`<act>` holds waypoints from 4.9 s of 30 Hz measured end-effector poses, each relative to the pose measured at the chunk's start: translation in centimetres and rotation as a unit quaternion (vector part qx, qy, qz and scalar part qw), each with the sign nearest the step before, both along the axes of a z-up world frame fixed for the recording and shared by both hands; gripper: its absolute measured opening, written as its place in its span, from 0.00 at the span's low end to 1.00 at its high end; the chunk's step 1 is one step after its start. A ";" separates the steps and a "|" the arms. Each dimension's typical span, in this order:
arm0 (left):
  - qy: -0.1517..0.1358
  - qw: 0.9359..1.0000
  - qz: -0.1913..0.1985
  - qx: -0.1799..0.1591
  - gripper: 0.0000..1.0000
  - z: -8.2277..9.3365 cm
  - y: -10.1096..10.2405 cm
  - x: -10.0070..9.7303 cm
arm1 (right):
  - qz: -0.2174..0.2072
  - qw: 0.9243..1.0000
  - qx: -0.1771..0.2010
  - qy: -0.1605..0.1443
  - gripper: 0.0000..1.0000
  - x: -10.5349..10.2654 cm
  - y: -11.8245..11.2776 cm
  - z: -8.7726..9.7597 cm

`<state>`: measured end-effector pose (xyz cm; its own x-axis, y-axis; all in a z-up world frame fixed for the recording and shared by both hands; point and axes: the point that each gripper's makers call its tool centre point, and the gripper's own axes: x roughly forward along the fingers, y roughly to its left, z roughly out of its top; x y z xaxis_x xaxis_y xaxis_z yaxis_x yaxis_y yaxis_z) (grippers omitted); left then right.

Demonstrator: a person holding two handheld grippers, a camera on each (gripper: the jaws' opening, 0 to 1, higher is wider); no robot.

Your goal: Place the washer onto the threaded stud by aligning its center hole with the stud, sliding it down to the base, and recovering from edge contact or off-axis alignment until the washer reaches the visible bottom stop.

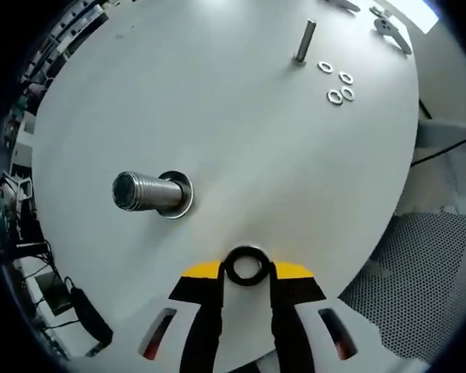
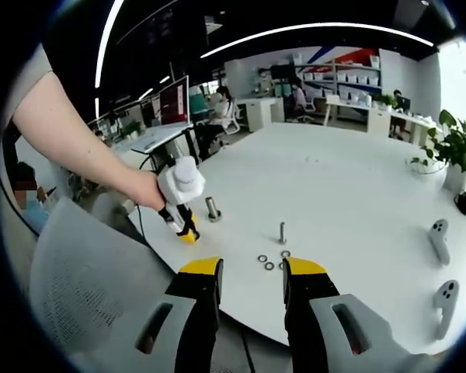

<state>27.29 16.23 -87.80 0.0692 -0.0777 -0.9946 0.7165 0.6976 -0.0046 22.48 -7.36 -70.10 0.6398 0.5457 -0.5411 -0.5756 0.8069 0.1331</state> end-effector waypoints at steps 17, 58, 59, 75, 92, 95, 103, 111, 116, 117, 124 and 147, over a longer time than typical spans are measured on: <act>-0.026 0.999 0.004 -0.022 0.19 0.3 -0.3 -0.3 | -0.006 1.000 0.005 -0.003 0.33 0.2 -0.2 0.2; -0.108 0.991 -0.076 -0.020 0.19 8.6 0.1 5.0 | -0.006 1.000 0.011 -0.005 0.32 0.2 -0.1 0.4; -0.110 0.991 -0.073 -0.022 0.19 8.6 0.0 5.3 | -0.006 1.000 0.010 -0.005 0.32 0.2 -0.1 0.4; -0.108 0.991 -0.075 -0.010 0.19 7.6 -0.5 7.4 | -0.007 1.000 0.008 -0.007 0.32 0.2 -0.2 0.4; -0.093 0.990 -0.102 0.005 0.19 6.7 -0.6 7.6 | -0.008 1.000 0.006 -0.004 0.32 0.2 -0.3 0.3; -0.091 0.991 -0.101 0.004 0.19 6.7 -0.9 7.7 | -0.010 1.000 0.007 -0.005 0.32 0.3 -0.3 0.3; -0.080 0.991 -0.110 0.014 0.19 6.0 -1.2 7.2 | -0.007 1.000 0.003 -0.001 0.32 0.2 -0.3 0.1; -0.071 0.992 -0.107 0.018 0.19 4.6 -1.3 6.8 | -0.013 1.000 0.005 -0.004 0.32 0.3 -0.5 0.2; -0.068 0.991 -0.113 0.022 0.19 3.8 -1.2 6.7 | -0.013 1.000 0.004 -0.004 0.32 0.3 -0.5 0.2; -0.067 0.991 -0.112 0.023 0.19 3.7 -1.2 6.8 | -0.013 1.000 0.003 -0.003 0.32 0.3 -0.5 0.2; -0.058 0.992 -0.108 0.028 0.20 2.7 -1.0 6.8 | -0.015 1.000 0.000 -0.004 0.32 0.3 -0.6 0.2; -0.095 0.994 -0.032 -0.032 0.28 3.8 -1.6 6.2 | 0.001 1.000 -0.001 0.001 0.32 0.0 -0.2 0.0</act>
